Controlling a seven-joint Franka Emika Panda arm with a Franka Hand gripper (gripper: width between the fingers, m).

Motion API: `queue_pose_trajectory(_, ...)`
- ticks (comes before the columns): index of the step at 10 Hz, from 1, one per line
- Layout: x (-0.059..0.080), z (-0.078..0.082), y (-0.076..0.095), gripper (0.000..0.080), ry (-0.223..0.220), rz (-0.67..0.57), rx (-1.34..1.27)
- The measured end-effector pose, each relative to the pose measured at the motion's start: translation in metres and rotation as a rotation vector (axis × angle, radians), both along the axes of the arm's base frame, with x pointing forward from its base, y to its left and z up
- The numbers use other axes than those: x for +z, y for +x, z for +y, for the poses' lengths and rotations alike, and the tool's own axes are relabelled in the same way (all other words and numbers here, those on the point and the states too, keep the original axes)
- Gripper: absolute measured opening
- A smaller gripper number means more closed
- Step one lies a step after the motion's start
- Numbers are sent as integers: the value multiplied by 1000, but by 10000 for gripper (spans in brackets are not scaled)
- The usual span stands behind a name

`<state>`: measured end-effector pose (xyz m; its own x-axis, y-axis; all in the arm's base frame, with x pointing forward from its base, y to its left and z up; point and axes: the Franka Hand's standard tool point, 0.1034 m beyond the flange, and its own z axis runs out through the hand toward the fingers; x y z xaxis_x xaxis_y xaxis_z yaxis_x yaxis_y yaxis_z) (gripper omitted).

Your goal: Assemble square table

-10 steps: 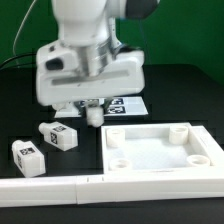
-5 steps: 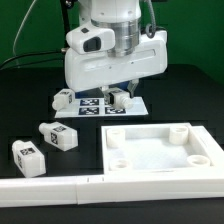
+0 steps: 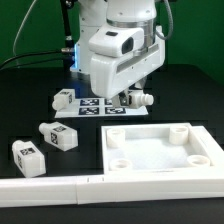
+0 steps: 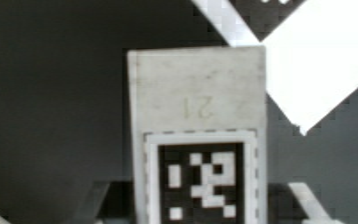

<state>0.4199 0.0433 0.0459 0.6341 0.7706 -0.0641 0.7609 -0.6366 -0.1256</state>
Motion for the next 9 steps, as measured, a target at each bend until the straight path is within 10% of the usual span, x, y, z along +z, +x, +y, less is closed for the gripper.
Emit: queue_pose_trajectory(9, -3, 8, -4, 284, 71, 1, 870)
